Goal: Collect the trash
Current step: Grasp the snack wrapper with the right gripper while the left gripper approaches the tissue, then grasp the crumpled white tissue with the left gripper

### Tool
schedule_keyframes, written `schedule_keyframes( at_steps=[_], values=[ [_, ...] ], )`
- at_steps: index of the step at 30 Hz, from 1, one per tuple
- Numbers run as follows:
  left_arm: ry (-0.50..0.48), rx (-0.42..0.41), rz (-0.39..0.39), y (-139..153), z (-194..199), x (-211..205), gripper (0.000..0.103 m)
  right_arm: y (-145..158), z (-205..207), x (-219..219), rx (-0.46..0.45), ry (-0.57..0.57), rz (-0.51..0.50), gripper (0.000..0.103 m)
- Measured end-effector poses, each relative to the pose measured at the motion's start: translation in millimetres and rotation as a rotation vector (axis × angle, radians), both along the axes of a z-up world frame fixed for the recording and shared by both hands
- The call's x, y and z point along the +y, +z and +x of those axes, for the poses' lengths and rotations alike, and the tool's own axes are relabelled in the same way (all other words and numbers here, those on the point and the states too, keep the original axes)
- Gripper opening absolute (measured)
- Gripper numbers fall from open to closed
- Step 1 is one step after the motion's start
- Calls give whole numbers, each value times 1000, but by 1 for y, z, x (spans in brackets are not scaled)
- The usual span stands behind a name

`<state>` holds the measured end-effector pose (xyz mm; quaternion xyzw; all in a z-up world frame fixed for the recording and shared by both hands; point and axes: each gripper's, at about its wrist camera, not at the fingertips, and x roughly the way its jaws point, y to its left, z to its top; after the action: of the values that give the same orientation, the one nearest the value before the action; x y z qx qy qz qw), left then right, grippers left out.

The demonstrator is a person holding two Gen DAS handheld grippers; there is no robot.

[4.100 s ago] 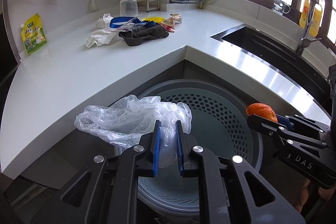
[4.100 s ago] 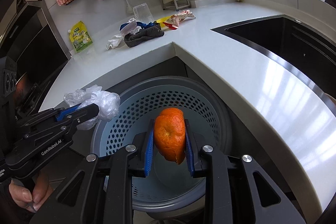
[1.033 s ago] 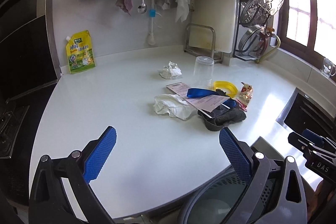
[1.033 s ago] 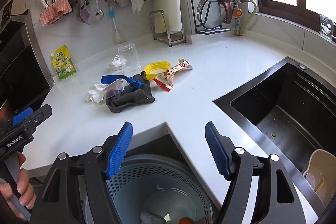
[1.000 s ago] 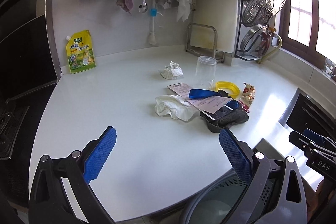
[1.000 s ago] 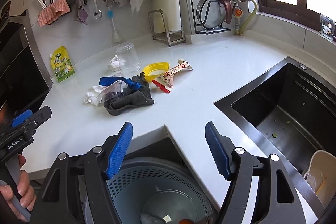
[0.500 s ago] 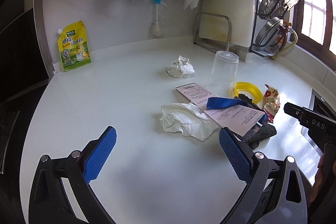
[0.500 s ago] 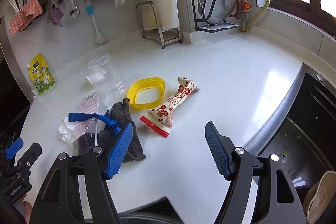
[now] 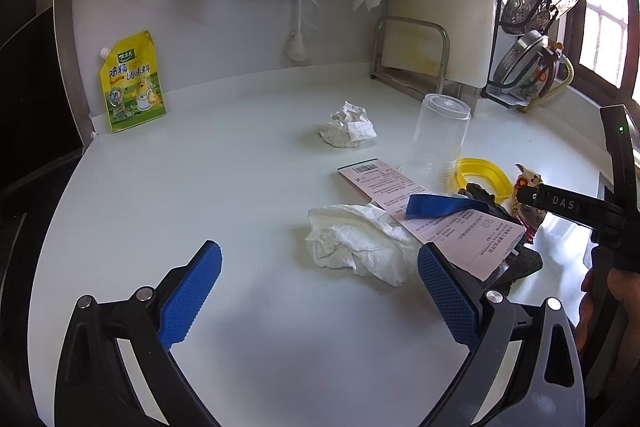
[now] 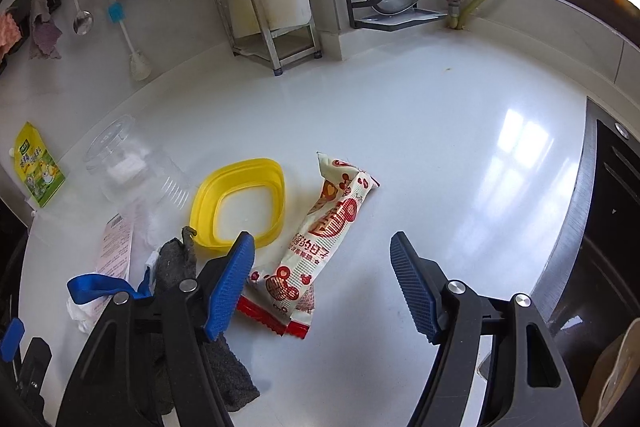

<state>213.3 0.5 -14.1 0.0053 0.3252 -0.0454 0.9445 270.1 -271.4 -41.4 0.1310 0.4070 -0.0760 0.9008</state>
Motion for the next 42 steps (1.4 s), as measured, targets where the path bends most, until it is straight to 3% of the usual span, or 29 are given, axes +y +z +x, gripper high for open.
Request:
schedule_keyframes(
  at_steps=[2,7,10,23,33,36,42],
  values=[
    [1,4,-2,-1,1,0,97,-1,1,-1,6,2,0,66],
    [4,11,-3,-1,2,0,97,-4,3,-1,32,24,9,35],
    [4,15,-4,-1,2,0,97,-4,0,3,37,47,-7,26],
    [-2,73,-31,-5,21,6,97,16,-48,1,-53,101,27,24],
    [34,117,79,-14,49,-10,97,21,-69,-3,-73,105,57,24],
    [28,154,70,-21,55,-12,95,23,-73,-5,-84,109,72,24],
    [25,214,79,-32,64,-14,62,27,-78,-9,-100,116,94,24]
  ],
)
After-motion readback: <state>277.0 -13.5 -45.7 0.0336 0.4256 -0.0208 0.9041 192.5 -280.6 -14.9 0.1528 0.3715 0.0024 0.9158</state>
